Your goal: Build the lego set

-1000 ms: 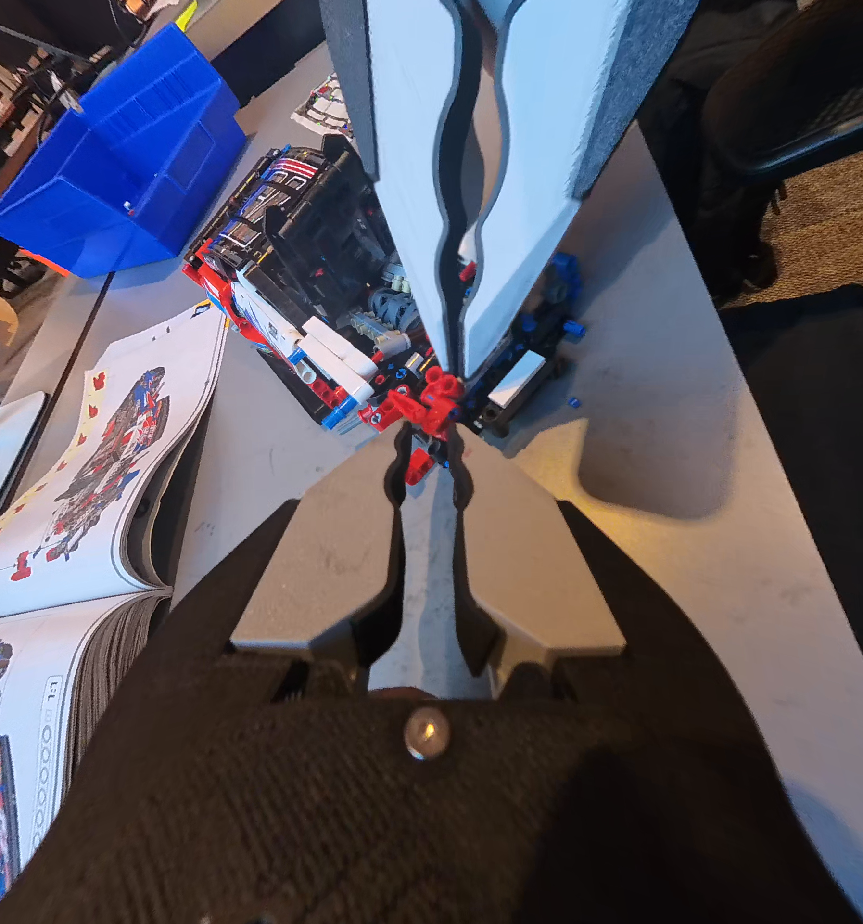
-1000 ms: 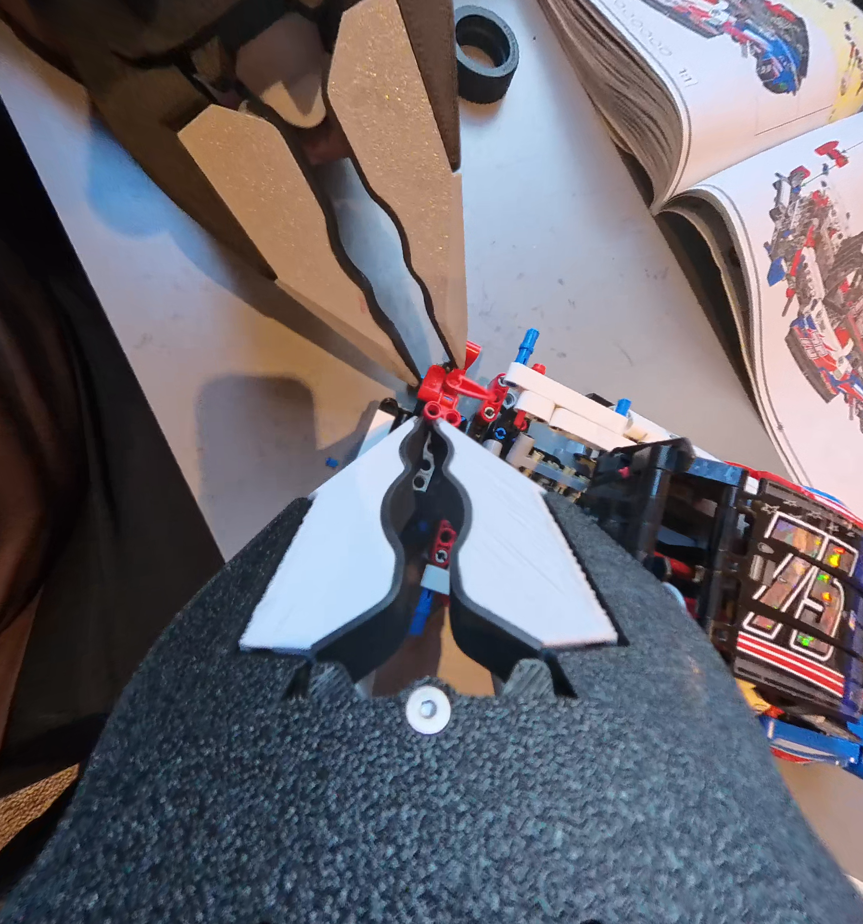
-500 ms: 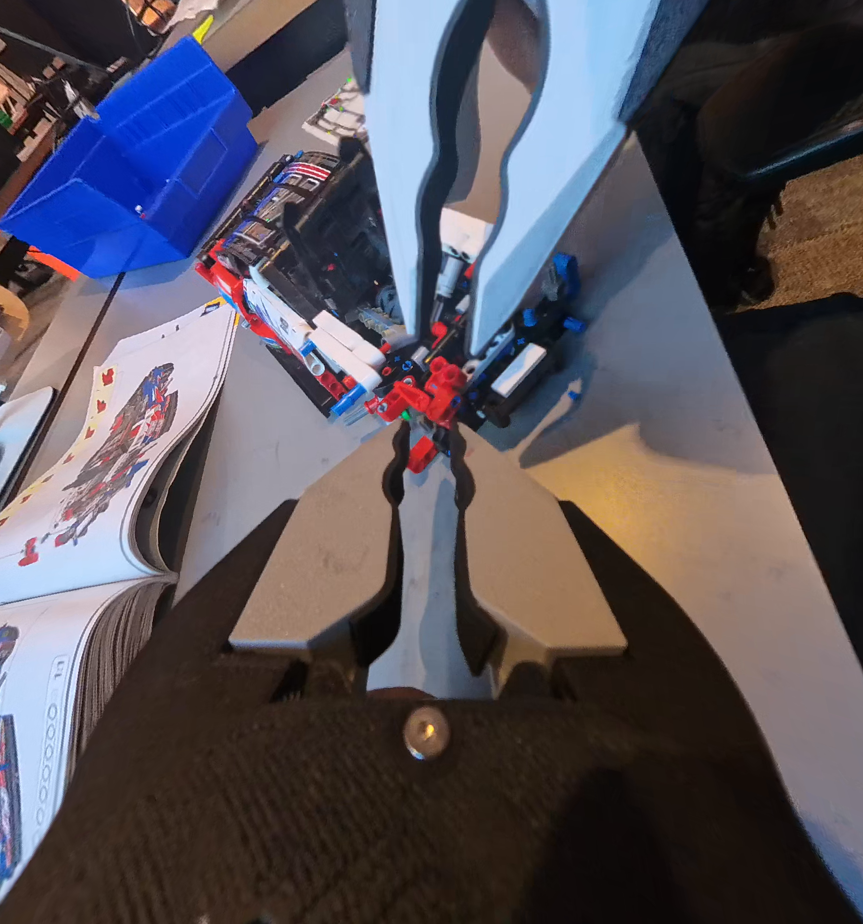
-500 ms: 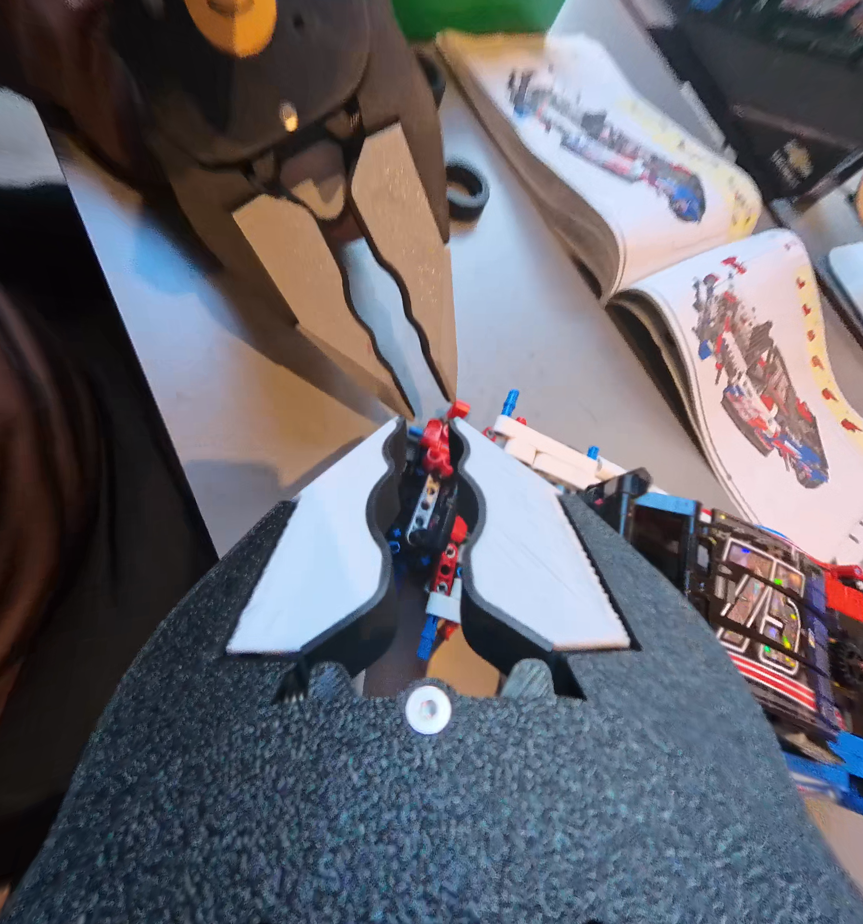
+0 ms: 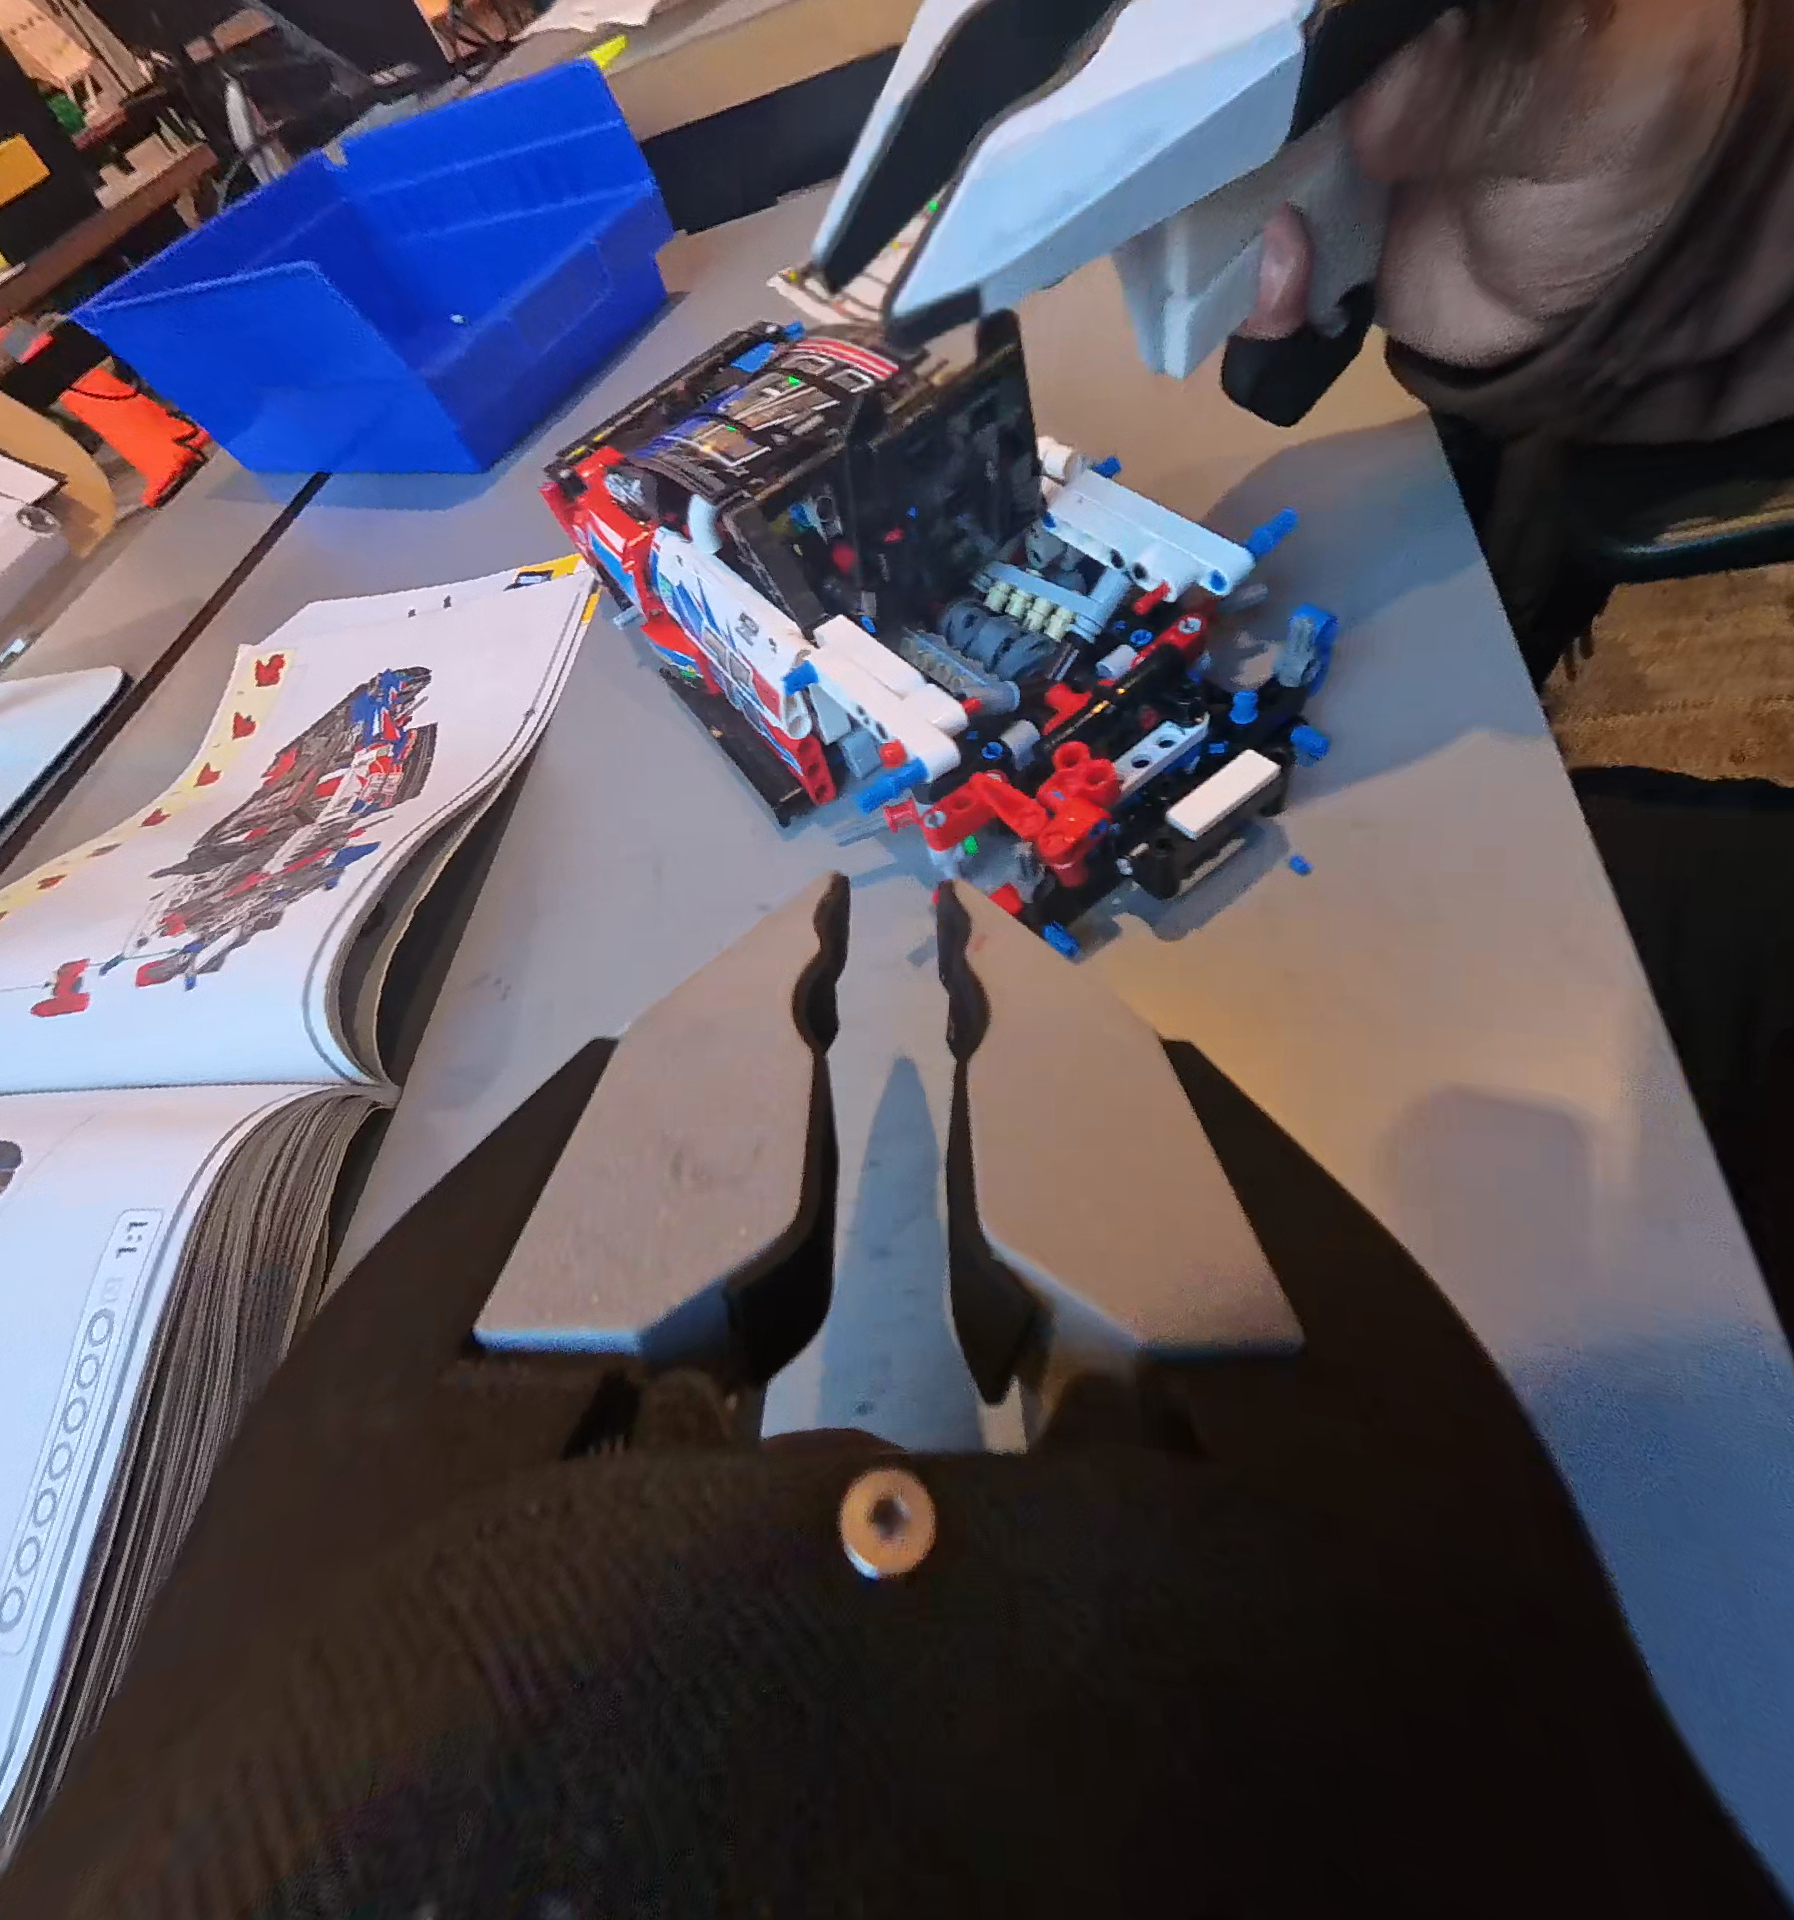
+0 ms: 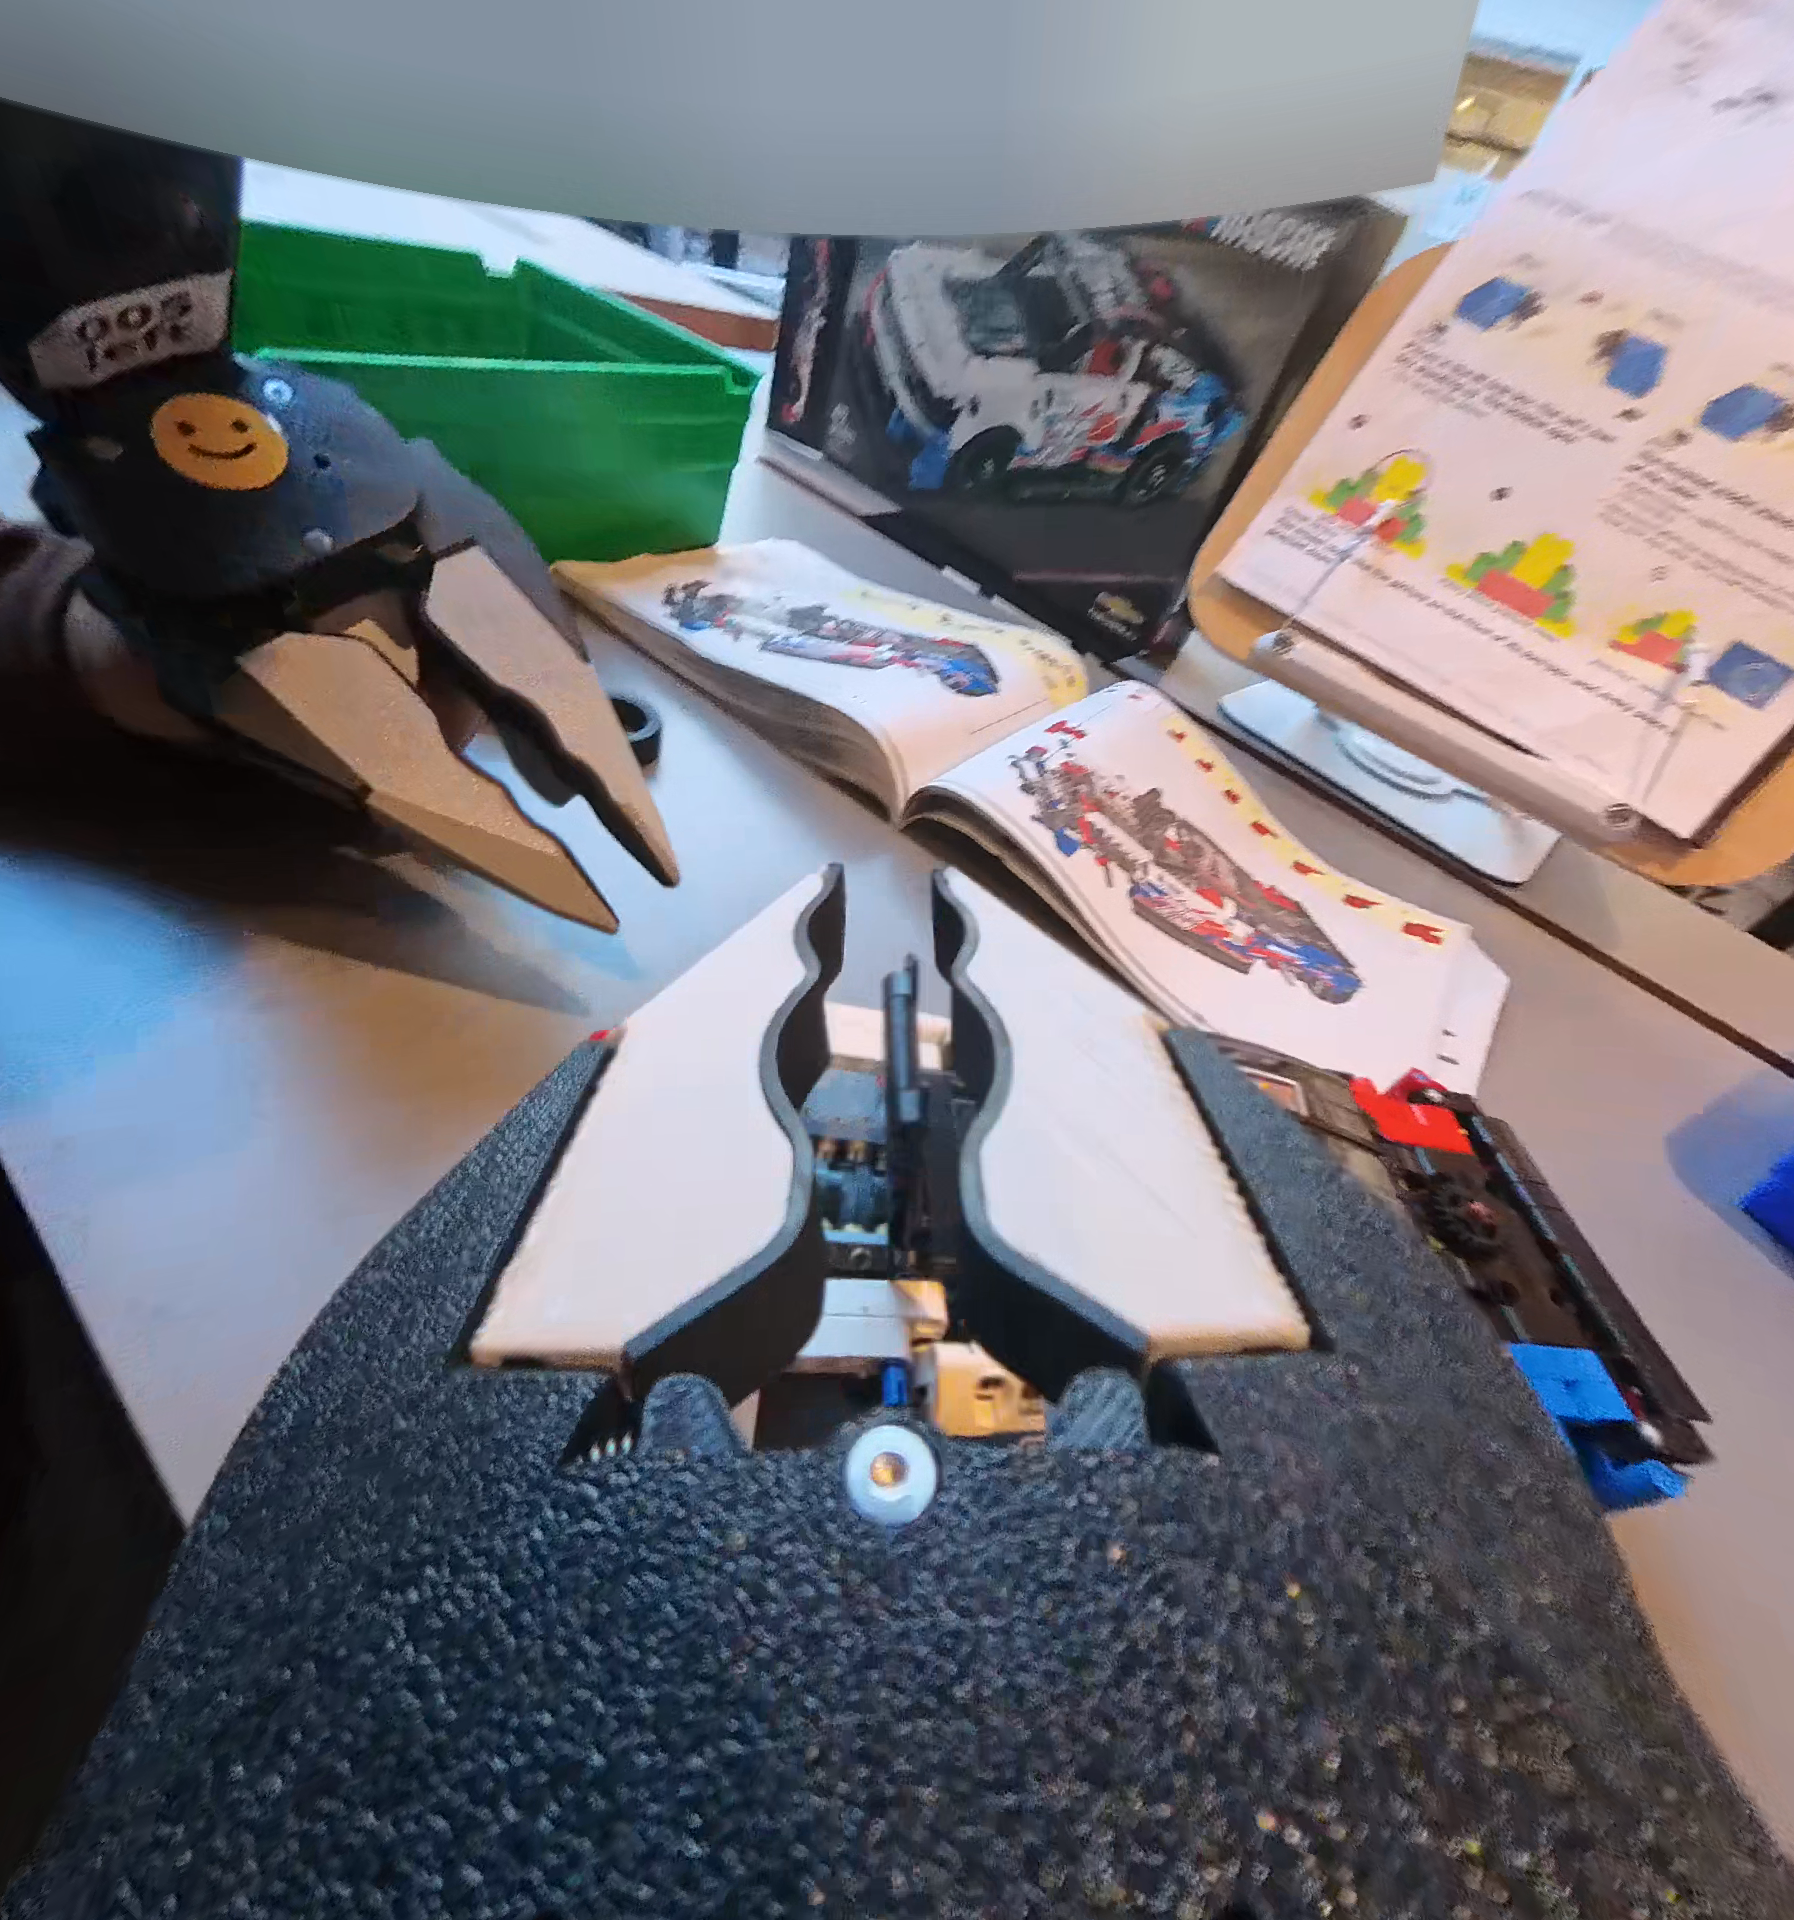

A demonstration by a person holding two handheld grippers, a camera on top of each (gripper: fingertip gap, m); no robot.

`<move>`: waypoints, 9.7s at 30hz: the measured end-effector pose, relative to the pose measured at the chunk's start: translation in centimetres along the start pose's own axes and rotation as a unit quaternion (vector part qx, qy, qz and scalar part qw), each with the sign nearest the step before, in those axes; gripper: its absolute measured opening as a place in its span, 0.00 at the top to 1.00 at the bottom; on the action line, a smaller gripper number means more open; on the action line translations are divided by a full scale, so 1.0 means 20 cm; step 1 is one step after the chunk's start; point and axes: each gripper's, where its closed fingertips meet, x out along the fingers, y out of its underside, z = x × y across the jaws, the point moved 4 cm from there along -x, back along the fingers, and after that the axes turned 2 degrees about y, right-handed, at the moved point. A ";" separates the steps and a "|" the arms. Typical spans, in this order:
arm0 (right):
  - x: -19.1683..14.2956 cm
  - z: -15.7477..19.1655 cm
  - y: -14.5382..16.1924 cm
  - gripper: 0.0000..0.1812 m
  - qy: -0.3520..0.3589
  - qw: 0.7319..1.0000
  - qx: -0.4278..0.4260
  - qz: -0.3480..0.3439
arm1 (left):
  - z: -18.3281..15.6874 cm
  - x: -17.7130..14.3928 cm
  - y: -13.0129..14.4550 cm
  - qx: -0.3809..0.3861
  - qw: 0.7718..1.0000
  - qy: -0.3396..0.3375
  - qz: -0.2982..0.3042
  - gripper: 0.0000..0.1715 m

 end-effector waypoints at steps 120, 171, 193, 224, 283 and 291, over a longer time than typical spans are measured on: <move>-0.05 0.03 0.06 0.84 -0.003 1.000 0.019 0.014 | 0.03 -0.05 -0.03 -0.105 0.991 0.062 -0.051 0.96; 0.07 0.29 0.18 0.91 -0.111 0.982 -0.014 0.152 | -0.03 -0.03 -0.01 -0.069 0.994 0.078 -0.018 0.95; 0.04 0.29 0.19 0.88 -0.146 0.973 -0.028 0.176 | -0.16 0.05 0.05 0.029 0.993 0.096 0.065 0.90; 0.10 0.30 0.23 1.00 -0.150 0.967 -0.039 0.204 | -0.16 0.07 -0.02 0.046 0.997 0.057 0.028 1.00; 0.07 0.34 0.22 0.91 -0.182 0.968 -0.042 0.168 | -0.13 0.05 0.03 -0.171 0.959 0.219 0.055 0.95; 0.06 0.33 0.23 0.91 -0.181 0.965 -0.054 0.180 | -0.13 0.09 0.06 -0.214 0.942 0.243 0.093 1.00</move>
